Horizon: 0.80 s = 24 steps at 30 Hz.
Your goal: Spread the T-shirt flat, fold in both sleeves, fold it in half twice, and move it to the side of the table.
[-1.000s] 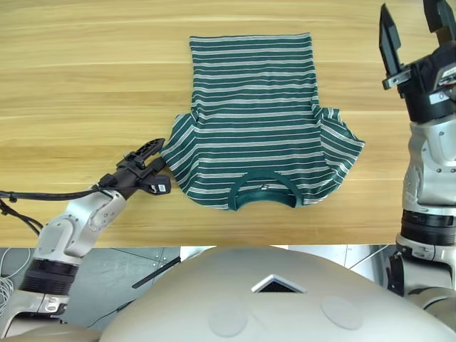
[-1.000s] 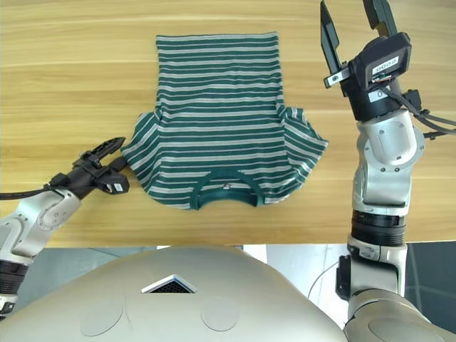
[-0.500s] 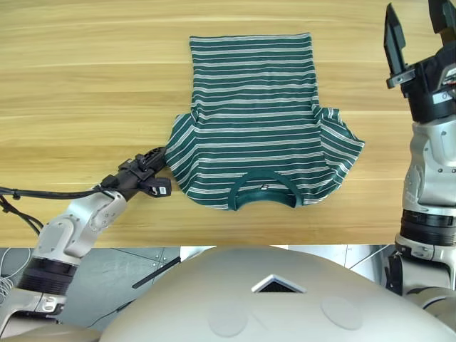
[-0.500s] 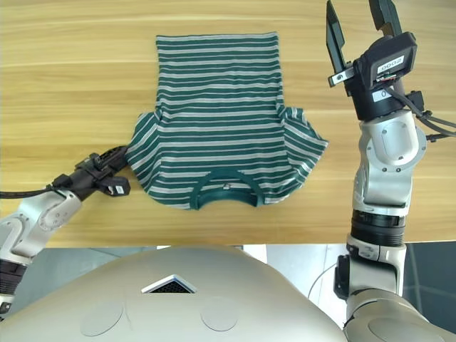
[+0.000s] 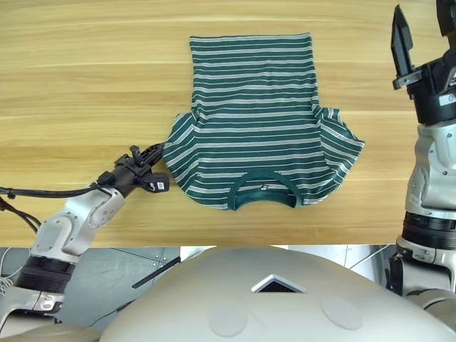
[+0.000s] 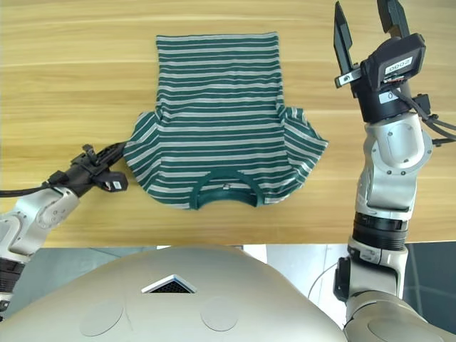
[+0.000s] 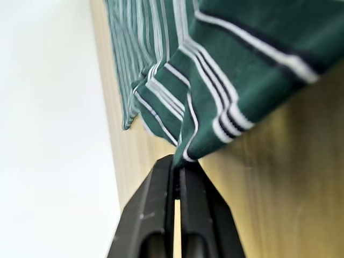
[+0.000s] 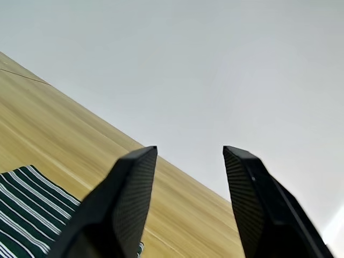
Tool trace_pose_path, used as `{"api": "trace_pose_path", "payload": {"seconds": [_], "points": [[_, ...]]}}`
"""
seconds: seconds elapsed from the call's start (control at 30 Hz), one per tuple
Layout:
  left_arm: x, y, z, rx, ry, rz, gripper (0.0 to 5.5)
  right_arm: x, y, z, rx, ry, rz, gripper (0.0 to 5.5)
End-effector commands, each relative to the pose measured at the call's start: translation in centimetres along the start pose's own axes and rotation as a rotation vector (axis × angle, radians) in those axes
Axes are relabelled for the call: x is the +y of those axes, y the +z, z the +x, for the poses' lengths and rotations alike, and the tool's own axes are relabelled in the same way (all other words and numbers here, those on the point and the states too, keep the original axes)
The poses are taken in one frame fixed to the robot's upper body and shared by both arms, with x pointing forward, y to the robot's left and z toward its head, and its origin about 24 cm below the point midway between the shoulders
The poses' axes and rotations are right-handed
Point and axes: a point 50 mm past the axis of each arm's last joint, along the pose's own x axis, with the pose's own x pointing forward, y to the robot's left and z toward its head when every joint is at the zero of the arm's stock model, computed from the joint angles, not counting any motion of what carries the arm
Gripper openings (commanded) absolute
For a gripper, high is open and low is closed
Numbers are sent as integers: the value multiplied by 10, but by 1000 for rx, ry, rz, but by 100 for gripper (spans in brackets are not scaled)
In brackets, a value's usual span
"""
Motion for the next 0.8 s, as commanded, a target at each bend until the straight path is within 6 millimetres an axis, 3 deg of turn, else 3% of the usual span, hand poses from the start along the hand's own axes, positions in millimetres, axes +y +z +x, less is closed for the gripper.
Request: {"api": "trace_pose_path", "payload": {"seconds": [0.03,0.2,0.5,0.8], "points": [[-33,10,-1,12,-100,-62,1,-3,3,1,1,11,-7,227],[-19,10,8,28,33,-78,1,-4,1,0,11,15,-11,227],[-6,41,23,-151,157,-185,1,-3,-3,-2,26,25,-16,227],[-2,63,27,-330,150,-178,1,0,-10,-3,44,28,-10,227]]}}
